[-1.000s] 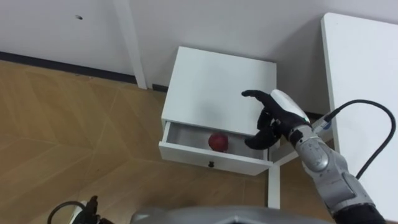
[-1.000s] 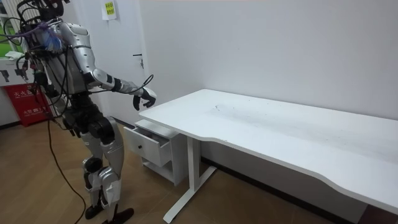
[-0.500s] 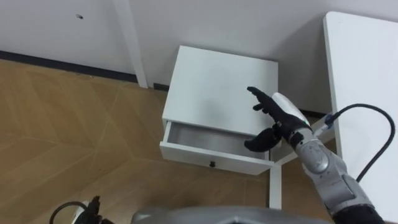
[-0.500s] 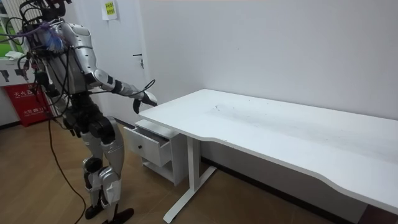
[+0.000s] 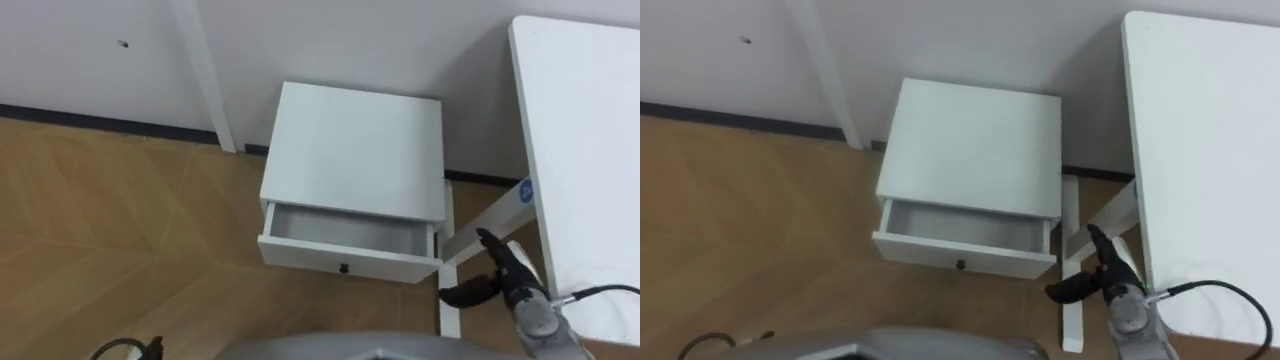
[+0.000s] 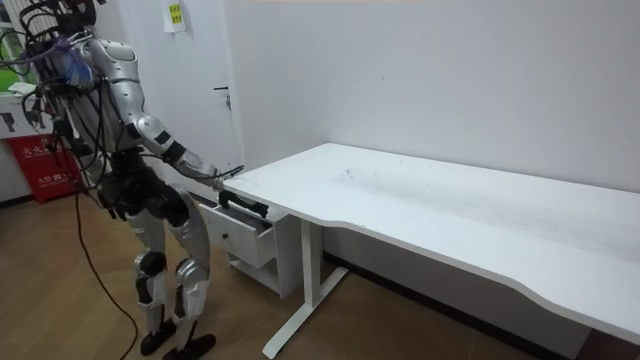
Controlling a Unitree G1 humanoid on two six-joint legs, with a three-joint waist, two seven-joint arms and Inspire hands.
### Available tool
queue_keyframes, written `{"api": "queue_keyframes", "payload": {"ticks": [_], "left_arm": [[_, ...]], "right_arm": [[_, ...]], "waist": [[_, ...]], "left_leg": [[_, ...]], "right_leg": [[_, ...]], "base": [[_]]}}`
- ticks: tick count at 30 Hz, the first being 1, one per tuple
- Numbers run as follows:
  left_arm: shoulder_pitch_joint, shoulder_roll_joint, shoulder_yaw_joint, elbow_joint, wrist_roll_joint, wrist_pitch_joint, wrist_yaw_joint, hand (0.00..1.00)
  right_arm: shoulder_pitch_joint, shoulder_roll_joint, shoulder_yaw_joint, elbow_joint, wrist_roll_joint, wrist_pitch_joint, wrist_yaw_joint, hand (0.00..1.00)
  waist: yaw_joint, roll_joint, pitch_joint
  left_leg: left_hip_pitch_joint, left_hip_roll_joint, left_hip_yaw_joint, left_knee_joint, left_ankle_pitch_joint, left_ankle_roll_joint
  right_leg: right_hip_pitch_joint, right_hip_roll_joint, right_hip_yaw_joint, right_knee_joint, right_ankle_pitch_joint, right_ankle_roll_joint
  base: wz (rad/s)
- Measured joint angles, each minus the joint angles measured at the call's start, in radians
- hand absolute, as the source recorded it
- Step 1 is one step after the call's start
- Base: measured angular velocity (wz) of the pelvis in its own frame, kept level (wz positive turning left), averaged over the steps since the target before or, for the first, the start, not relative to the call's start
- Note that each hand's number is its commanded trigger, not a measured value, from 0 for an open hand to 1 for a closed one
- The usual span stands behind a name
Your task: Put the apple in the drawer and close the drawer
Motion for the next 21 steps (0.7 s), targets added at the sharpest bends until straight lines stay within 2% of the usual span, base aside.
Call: {"api": "queue_keyframes", "payload": {"ticks": [1, 2, 3, 4, 5, 6, 7, 8, 9, 10, 12, 13, 14, 15, 16, 17, 18, 19, 20, 21], "left_arm": [[-0.001, 0.008, 0.001, 0.002, 0.0, -0.001, -0.001, 0.0], [0.0, 0.011, 0.004, 0.003, 0.003, -0.001, -0.003, 0.0], [0.001, 0.013, 0.005, 0.003, 0.004, 0.0, -0.004, 0.0], [-0.001, 0.024, 0.008, 0.01, -0.001, 0.002, -0.007, 0.0], [-0.008, 0.031, 0.011, 0.03, -0.01, 0.007, -0.011, 0.0], [-0.008, 0.031, 0.017, 0.036, -0.011, 0.012, -0.013, 0.0], [-0.006, 0.033, 0.02, 0.038, -0.011, 0.02, -0.013, 0.0], [-0.005, 0.036, 0.027, 0.039, -0.01, 0.033, -0.013, 0.0], [-0.004, 0.038, 0.031, 0.041, -0.01, 0.039, -0.014, 0.0], [0.009, 0.039, 0.039, 0.039, -0.009, 0.053, -0.017, 0.0], [0.023, 0.038, 0.048, 0.036, -0.009, 0.055, -0.027, 0.0], [0.027, 0.039, 0.048, 0.035, -0.009, 0.054, -0.031, 0.0], [0.039, 0.043, 0.048, 0.035, -0.01, 0.054, -0.032, 0.0], [0.046, 0.046, 0.049, 0.035, -0.01, 0.055, -0.031, 0.0], [0.056, 0.047, 0.054, 0.035, -0.011, 0.064, -0.031, 0.0], [0.058, 0.045, 0.054, 0.036, -0.012, 0.074, -0.03, 0.0], [0.058, 0.045, 0.055, 0.036, -0.012, 0.075, -0.029, 0.0], [0.048, 0.047, 0.054, 0.03, -0.012, 0.075, -0.02, 0.0], [0.023, 0.051, 0.054, 0.013, -0.011, 0.074, -0.006, 0.0], [0.019, 0.05, 0.056, 0.014, -0.012, 0.074, 0.002, 0.0]], "right_arm": [[0.0, -0.006, -0.027, 0.029, 0.001, 0.003, -0.013, 0.0], [0.001, -0.017, -0.049, 0.071, 0.011, -0.001, -0.03, 0.0], [0.001, -0.021, -0.063, 0.094, 0.02, -0.001, -0.034, 0.0], [0.005, -0.025, -0.081, 0.126, 0.051, 0.007, -0.035, 0.0], [0.023, -0.025, -0.093, 0.158, 0.075, 0.019, -0.033, 0.0], [0.029, -0.027, -0.094, 0.178, 0.095, 0.019, -0.033, 0.0], [0.045, -0.027, -0.093, 0.214, 0.121, 0.026, -0.033, 0.0], [0.055, -0.026, -0.087, 0.246, 0.127, 0.039, -0.032, 0.0], [0.056, -0.025, -0.08, 0.262, 0.131, 0.049, -0.03, 0.0], [0.062, -0.022, -0.069, 0.276, 0.132, 0.075, -0.025, 0.0], [0.063, -0.019, -0.061, 0.285, 0.14, 0.099, -0.022, 0.0], [0.06, -0.02, -0.061, 0.285, 0.156, 0.105, -0.021, 0.0], [0.059, -0.019, -0.058, 0.287, 0.165, 0.106, -0.02, 0.0], [0.058, -0.019, -0.057, 0.286, 0.165, 0.109, -0.018, 0.0], [0.056, -0.018, -0.057, 0.284, 0.164, 0.116, -0.018, 0.0], [0.05, -0.017, -0.058, 0.283, 0.162, 0.123, -0.019, 0.0], [0.046, -0.014, -0.057, 0.281, 0.162, 0.125, -0.02, 0.0], [0.038, -0.004, -0.058, 0.276, 0.162, 0.124, -0.026, 0.0], [0.03, 0.001, -0.06, 0.276, 0.162, 0.121, -0.026, 0.0], [0.025, 0.005, -0.06, 0.283, 0.162, 0.123, -0.024, 0.0]], "waist": [[-0.001, -0.001, -0.0046], [-0.005, 0.019, -0.0109], [-0.006, 0.03, -0.0102], [-0.008, 0.046, -0.0036], [-0.018, 0.068, 0.0036], [-0.019, 0.074, 0.0044], [-0.023, 0.097, 0.0106], [-0.036, 0.104, 0.0142], [-0.045, 0.106, 0.0156], [-0.056, 0.107, 0.0172], [-0.057, 0.098, 0.0154], [-0.059, 0.093, 0.016], [-0.058, 0.086, 0.0184], [-0.055, 0.075, 0.0195], [-0.048, 0.058, 0.0185], [-0.043, 0.046, 0.0142], [-0.038, 0.038, 0.0117], [-0.02, 0.007, 0.0056], [-0.008, 0.0, 0.0215], [0.007, -0.013, 0.0208]], "left_leg": [[0.012, -0.013, 0.001, 0.016, -0.001, 0.014], [0.009, -0.007, 0.0, 0.035, -0.004, 0.025], [0.006, -0.002, 0.001, 0.042, -0.006, 0.033], [-0.009, 0.002, 0.009, 0.067, -0.014, 0.046], [-0.018, 0.011, 0.01, 0.092, -0.018, 0.054], [-0.029, 0.019, 0.015, 0.098, -0.019, 0.055], [-0.043, 0.027, 0.019, 0.105, -0.021, 0.058], [-0.052, 0.027, 0.023, 0.107, -0.026, 0.066], [-0.058, 0.024, 0.024, 0.113, -0.029, 0.069], [-0.065, 0.019, 0.024, 0.126, -0.034, 0.075], [-0.066, 0.003, 0.026, 0.13, -0.043, 0.068], [-0.066, -0.001, 0.027, 0.131, -0.044, 0.063], [-0.064, -0.004, 0.026, 0.129, -0.046, 0.045], [-0.06, -0.009, 0.027, 0.122, -0.046, 0.024], [-0.049, -0.015, 0.032, 0.088, -0.033, -0.006], [-0.04, -0.014, 0.035, 0.038, -0.007, -0.049], [-0.034, -0.014, 0.035, 0.008, 0.008, -0.077], [-0.035, -0.015, 0.04, -0.019, 0.033, -0.097], [-0.064, -0.016, 0.051, 0.007, 0.026, -0.048], [-0.067, -0.021, 0.055, 0.011, 0.022, -0.041]], "right_leg": [[-0.092, -0.019, 0.044, 0.168, 0.07, 0.001], [-0.181, -0.018, 0.085, 0.303, 0.218, 0.013], [-0.234, -0.013, 0.104, 0.376, 0.285, 0.023], [-0.38, -0.01, 0.149, 0.616, 0.279, 0.008], [-0.526, -0.007, 0.161, 0.875, 0.219, -0.015], [-0.582, -0.003, 0.157, 0.971, 0.186, -0.024], [-0.671, -0.009, 0.146, 1.13, 0.143, -0.024], [-0.736, -0.019, 0.153, 1.219, 0.114, -0.02], [-0.751, -0.028, 0.157, 1.235, 0.106, -0.018], [-0.753, -0.042, 0.163, 1.225, 0.095, -0.01], [-0.693, -0.058, 0.184, 1.101, 0.095, -0.005], [-0.598, -0.062, 0.183, 0.923, 0.095, 0.002], [-0.476, -0.06, 0.174, 0.702, 0.091, 0.012], [-0.414, -0.055, 0.173, 0.58, 0.086, 0.019], [-0.294, -0.034, 0.172, 0.352, 0.081, 0.022], [-0.198, -0.001, 0.172, 0.149, 0.078, 0.018], [-0.161, 0.016, 0.173, 0.066, 0.076, 0.015], [-0.107, 0.03, 0.17, -0.059, 0.072, 0.014], [-0.07, 0.027, 0.176, -0.138, 0.057, 0.034], [-0.048, 0.026, 0.175, -0.179, 0.053, 0.041]], "base": [[0.33], [0.2], [0.0], [0.0], [-0.07], [-0.07], [-0.13], [-0.08], [0.0], [-0.05], [-0.05], [0.03], [0.0], [-0.05], [-0.15], [-0.16], [-0.17], [-0.16], [-0.25], [-0.26]]}}
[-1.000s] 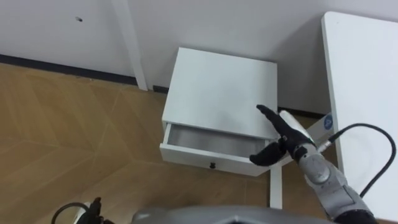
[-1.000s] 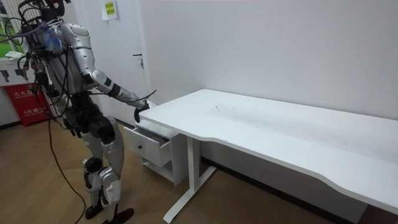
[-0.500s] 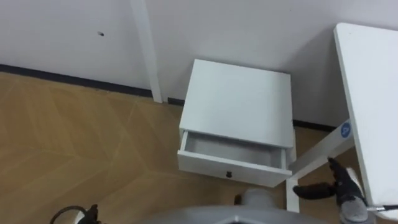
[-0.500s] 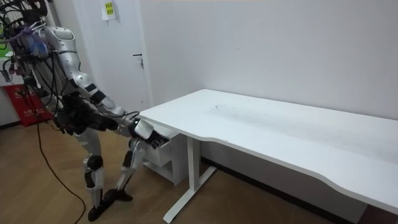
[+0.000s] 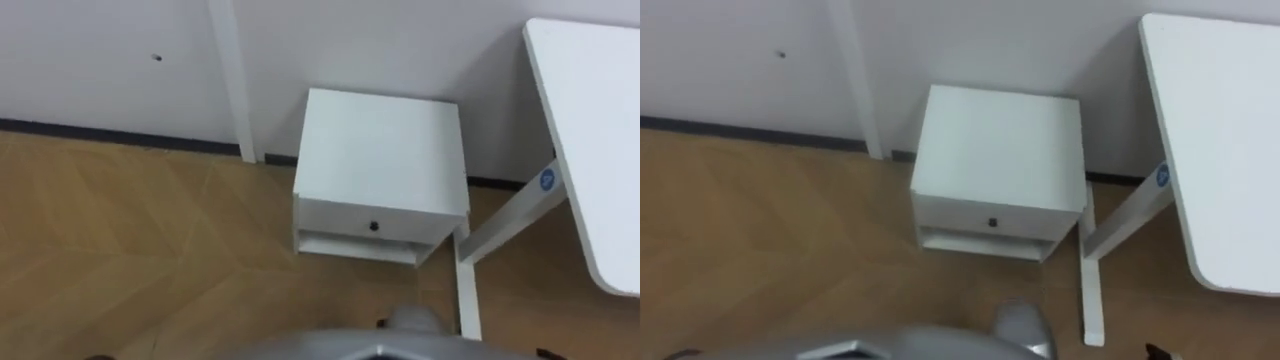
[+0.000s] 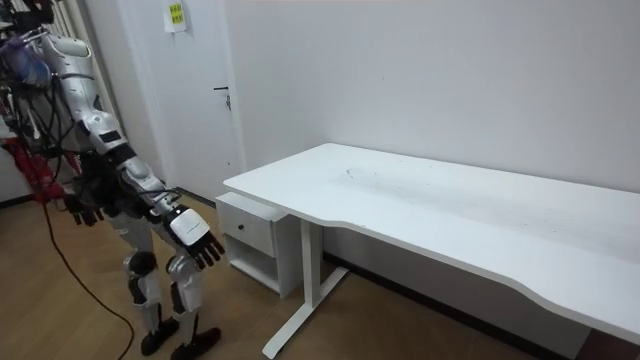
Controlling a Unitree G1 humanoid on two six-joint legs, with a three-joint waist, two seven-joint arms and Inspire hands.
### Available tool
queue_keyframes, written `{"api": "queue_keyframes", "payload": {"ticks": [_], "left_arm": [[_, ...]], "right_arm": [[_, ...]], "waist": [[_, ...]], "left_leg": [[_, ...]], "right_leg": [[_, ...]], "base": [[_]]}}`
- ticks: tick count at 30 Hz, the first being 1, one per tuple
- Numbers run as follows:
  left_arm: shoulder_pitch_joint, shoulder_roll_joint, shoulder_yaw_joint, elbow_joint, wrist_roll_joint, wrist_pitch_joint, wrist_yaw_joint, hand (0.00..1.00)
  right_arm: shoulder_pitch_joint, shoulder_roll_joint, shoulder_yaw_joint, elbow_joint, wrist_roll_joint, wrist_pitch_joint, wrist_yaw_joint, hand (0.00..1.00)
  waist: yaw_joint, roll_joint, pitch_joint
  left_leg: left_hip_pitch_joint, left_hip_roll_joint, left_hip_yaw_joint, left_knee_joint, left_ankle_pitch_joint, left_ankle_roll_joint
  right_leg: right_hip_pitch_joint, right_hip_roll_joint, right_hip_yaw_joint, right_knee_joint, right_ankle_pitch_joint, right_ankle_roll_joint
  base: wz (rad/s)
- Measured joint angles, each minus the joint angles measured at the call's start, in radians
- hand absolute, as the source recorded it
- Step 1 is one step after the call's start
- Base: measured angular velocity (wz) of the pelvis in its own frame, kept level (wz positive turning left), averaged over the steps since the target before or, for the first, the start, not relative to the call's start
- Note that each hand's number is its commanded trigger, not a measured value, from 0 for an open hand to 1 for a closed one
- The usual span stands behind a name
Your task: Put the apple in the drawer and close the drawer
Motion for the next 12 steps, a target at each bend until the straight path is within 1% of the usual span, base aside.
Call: {"api": "queue_keyframes", "payload": {"ticks": [1, 2, 3, 4, 5, 6, 7, 8, 10, 12], "left_arm": [[0.002, -0.003, 0.001, 0.004, -0.013, 0.0, 0.011, 0.0], [0.001, -0.01, 0.0, 0.003, -0.029, 0.0, 0.014, 0.0], [0.0, -0.013, 0.0, 0.003, -0.035, 0.0, 0.014, 0.0], [-0.001, -0.017, 0.0, 0.004, -0.039, 0.001, 0.014, 0.0], [-0.001, -0.016, 0.002, 0.004, -0.038, 0.003, 0.016, 0.0], [-0.001, -0.016, 0.003, 0.004, -0.038, 0.005, 0.018, 0.0], [0.0, -0.015, 0.003, 0.004, -0.038, 0.012, 0.021, 0.0], [0.002, -0.017, 0.006, 0.004, -0.038, 0.02, 0.022, 0.0], [0.0, -0.023, 0.007, 0.003, -0.038, 0.027, 0.021, 0.0], [-0.005, -0.026, 0.009, 0.003, -0.037, 0.035, 0.021, 0.0]], "right_arm": [[-0.005, 0.006, 0.0, 0.006, 0.0, 0.0, 0.009, 0.0], [-0.008, 0.006, 0.0, 0.006, -0.003, -0.003, 0.016, 0.0], [-0.01, 0.006, -0.001, 0.006, -0.004, -0.004, 0.019, 0.0], [-0.014, 0.006, -0.001, 0.007, -0.008, -0.006, 0.027, 0.0], [-0.016, 0.01, -0.001, 0.009, -0.014, -0.008, 0.039, 0.0], [-0.017, 0.013, -0.001, 0.01, -0.018, -0.009, 0.044, 0.0], [-0.016, 0.02, 0.0, 0.013, -0.023, -0.008, 0.05, 0.0], [-0.015, 0.027, 0.0, 0.021, -0.025, -0.006, 0.056, 0.0], [-0.02, 0.033, 0.0, 0.049, -0.025, -0.006, 0.071, 0.0], [-0.036, 0.037, 0.0, 0.077, -0.028, -0.006, 0.077, 0.0]], "waist": [[0.009, -0.017, -0.0095], [0.009, -0.024, -0.011], [0.01, -0.025, -0.0113], [0.01, -0.023, -0.0118], [0.013, -0.023, -0.0119], [0.013, -0.023, -0.0123], [0.014, -0.024, -0.0121], [0.016, -0.023, -0.0133], [0.011, -0.014, -0.0174], [0.009, -0.009, -0.0188]], "left_leg": [[0.011, -0.002, 0.001, -0.015, 0.0, 0.0], [0.028, 0.002, 0.002, -0.037, 0.001, -0.002], [0.037, 0.003, 0.003, -0.044, 0.001, -0.002], [0.049, 0.008, 0.01, -0.055, 0.001, -0.003], [0.061, 0.009, 0.017, -0.068, 0.002, -0.003], [0.064, 0.009, 0.02, -0.071, 0.002, -0.004], [0.074, 0.006, 0.027, -0.08, 0.002, -0.004], [0.084, 0.001, 0.028, -0.091, 0.002, -0.004], [0.092, 0.0, 0.028, -0.107, 0.006, -0.005], [0.092, 0.0, 0.027, -0.111, 0.015, -0.019]], "right_leg": [[0.057, -0.001, 0.004, -0.093, -0.002, 0.002], [0.105, 0.002, -0.003, -0.166, -0.002, 0.002], [0.123, 0.007, -0.003, -0.191, -0.001, 0.002], [0.146, 0.021, -0.003, -0.229, 0.003, -0.006], [0.159, 0.032, -0.002, -0.254, 0.014, -0.018], [0.163, 0.036, -0.003, -0.26, 0.018, -0.02], [0.172, 0.038, -0.003, -0.274, 0.038, -0.031], [0.178, 0.037, -0.002, -0.288, 0.046, -0.028], [0.194, 0.039, 0.001, -0.315, 0.043, -0.025], [0.197, 0.04, 0.001, -0.335, 0.04, -0.026]], "base": [[-0.21], [-0.1], [-0.1], [-0.18], [-0.18], [-0.11], [-0.05], [-0.05], [-0.07], [-0.06]]}}
